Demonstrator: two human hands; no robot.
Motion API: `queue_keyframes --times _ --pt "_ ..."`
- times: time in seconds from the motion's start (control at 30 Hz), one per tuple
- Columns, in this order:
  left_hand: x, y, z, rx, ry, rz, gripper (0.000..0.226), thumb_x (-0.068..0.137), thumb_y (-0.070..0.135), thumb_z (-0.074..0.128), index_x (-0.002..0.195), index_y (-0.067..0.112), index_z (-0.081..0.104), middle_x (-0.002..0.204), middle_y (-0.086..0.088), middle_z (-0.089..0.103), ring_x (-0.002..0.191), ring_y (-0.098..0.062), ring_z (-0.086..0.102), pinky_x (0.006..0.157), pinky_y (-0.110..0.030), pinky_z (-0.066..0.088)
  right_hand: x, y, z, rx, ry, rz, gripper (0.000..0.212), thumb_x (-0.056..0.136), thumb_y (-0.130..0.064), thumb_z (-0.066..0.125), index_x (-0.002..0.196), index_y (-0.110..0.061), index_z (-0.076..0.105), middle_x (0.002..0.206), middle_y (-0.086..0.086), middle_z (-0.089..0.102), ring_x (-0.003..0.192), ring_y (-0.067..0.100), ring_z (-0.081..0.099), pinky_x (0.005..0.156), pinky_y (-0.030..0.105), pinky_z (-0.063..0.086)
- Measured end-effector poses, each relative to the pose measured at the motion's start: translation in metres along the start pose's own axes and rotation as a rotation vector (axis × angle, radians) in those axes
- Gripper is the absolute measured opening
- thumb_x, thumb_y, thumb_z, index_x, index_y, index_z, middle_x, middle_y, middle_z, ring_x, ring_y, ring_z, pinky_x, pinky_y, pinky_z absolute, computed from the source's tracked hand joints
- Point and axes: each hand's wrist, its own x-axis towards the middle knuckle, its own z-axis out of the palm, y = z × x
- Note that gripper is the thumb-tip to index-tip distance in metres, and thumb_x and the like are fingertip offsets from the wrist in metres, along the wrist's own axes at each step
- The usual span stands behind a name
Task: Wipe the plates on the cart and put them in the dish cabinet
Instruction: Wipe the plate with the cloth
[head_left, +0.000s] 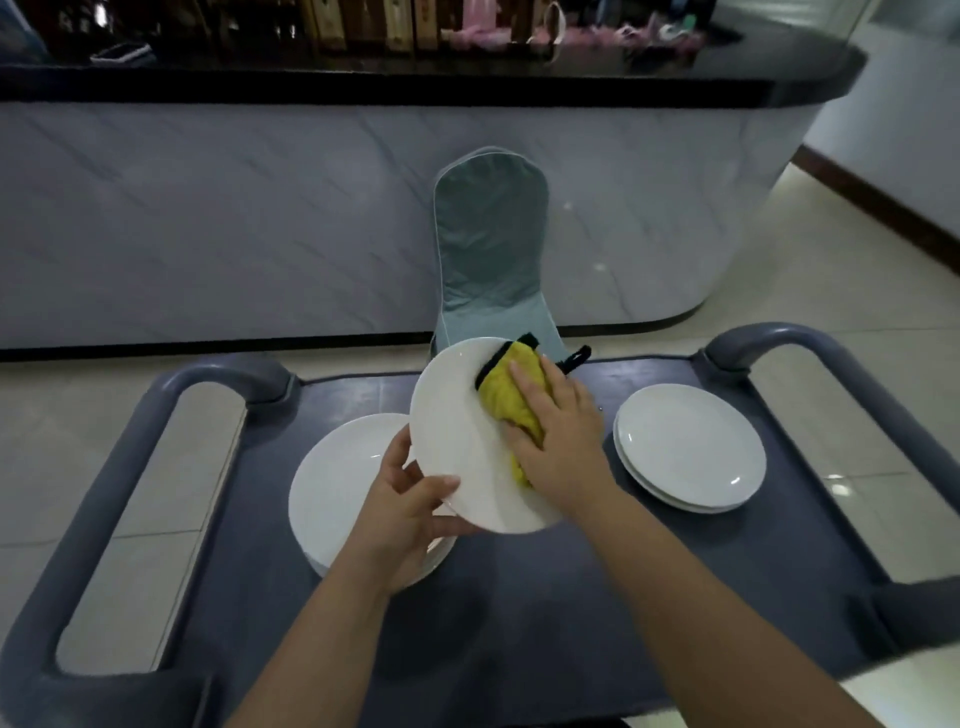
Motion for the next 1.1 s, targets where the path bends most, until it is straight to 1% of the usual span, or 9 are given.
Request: queue_keyframes --times 0.17,0.27,0.37,0.43,0.57,0.77,0.87,0.97,1.1 --pt "0.007 -0.006 0.021 -0.009 -0.187 -0.098 0.069 0.078 -0.012 0.059 0.135 0.025 0.05 0.125 -0.013 0.063 0.111 -0.038 0.063 0.074 -0.055 0.056 -0.023 -0.016 -0.003 -0.053 -0.057 -0.283 0.058 0.094 -0.058 0.028 0.15 -0.046 0.021 0.163 -0.008 0.012 0.148 0.032 0.012 0.119 0.049 0.009" --pt "0.009 -0.015 0.029 -0.022 -0.163 -0.121 0.075 0.067 -0.012 0.068 0.132 0.022 0.052 0.122 -0.014 0.063 0.105 -0.036 0.066 0.075 -0.058 0.054 0.02 0.0 -0.022 -0.061 -0.067 -0.122 0.059 0.093 -0.06 0.025 0.15 -0.049 0.017 0.163 -0.01 0.008 0.149 0.029 0.007 0.12 0.048 0.006" --pt "0.014 -0.008 0.025 -0.051 -0.129 -0.077 0.08 0.053 -0.001 0.074 0.127 0.023 0.054 0.119 -0.009 0.065 0.103 -0.032 0.066 0.073 -0.057 0.055 0.016 0.032 -0.04 -0.183 -0.087 0.025 0.062 0.09 -0.064 0.02 0.15 -0.051 0.012 0.164 -0.011 0.002 0.15 0.027 0.0 0.12 0.046 0.004" --pt "0.019 -0.006 0.022 -0.058 -0.137 -0.065 0.084 0.052 0.003 0.077 0.13 0.023 0.053 0.122 -0.009 0.064 0.107 -0.033 0.065 0.074 -0.057 0.054 -0.015 0.032 -0.041 -0.197 -0.133 -0.048 0.063 0.085 -0.066 0.013 0.147 -0.054 0.006 0.164 -0.011 0.001 0.15 0.025 -0.003 0.12 0.048 0.005" --pt "0.019 -0.021 0.04 -0.07 -0.239 -0.14 0.072 0.071 -0.005 0.066 0.135 0.022 0.05 0.132 -0.016 0.058 0.117 -0.039 0.059 0.085 -0.061 0.051 -0.027 0.012 -0.026 -0.072 -0.181 -0.194 0.057 0.092 -0.059 0.021 0.147 -0.054 0.012 0.163 -0.014 0.006 0.15 0.026 0.002 0.121 0.046 0.004" --pt "0.019 -0.026 0.053 -0.077 -0.153 -0.173 0.067 0.067 -0.008 0.069 0.124 0.023 0.054 0.125 -0.013 0.061 0.101 -0.033 0.067 0.075 -0.054 0.057 0.016 0.063 -0.044 -0.159 -0.165 0.105 0.062 0.091 -0.065 0.024 0.151 -0.048 0.015 0.163 -0.011 0.008 0.149 0.028 0.008 0.12 0.046 0.008" --pt "0.025 -0.02 0.049 -0.069 -0.155 -0.14 0.066 0.065 -0.002 0.067 0.125 0.023 0.054 0.121 -0.012 0.064 0.098 -0.033 0.069 0.072 -0.054 0.057 -0.031 0.066 -0.046 -0.182 -0.154 0.062 0.066 0.086 -0.066 0.016 0.149 -0.05 0.013 0.163 -0.009 0.01 0.149 0.027 0.01 0.12 0.045 0.01" --pt "0.023 -0.024 0.055 -0.042 -0.226 -0.161 0.065 0.071 -0.003 0.067 0.13 0.019 0.052 0.122 -0.015 0.063 0.101 -0.033 0.067 0.07 -0.052 0.057 -0.065 0.042 -0.032 -0.05 -0.153 -0.085 0.059 0.091 -0.058 0.022 0.149 -0.047 0.02 0.163 -0.009 0.014 0.149 0.024 0.013 0.121 0.044 0.01" --pt "0.018 -0.033 0.06 -0.063 -0.194 -0.179 0.066 0.073 -0.004 0.065 0.134 0.017 0.049 0.123 -0.017 0.063 0.1 -0.033 0.068 0.069 -0.049 0.058 -0.044 0.05 -0.034 0.075 -0.216 -0.042 0.059 0.086 -0.059 0.025 0.144 -0.054 0.023 0.159 -0.021 0.011 0.148 0.019 0.013 0.121 0.034 0.004"
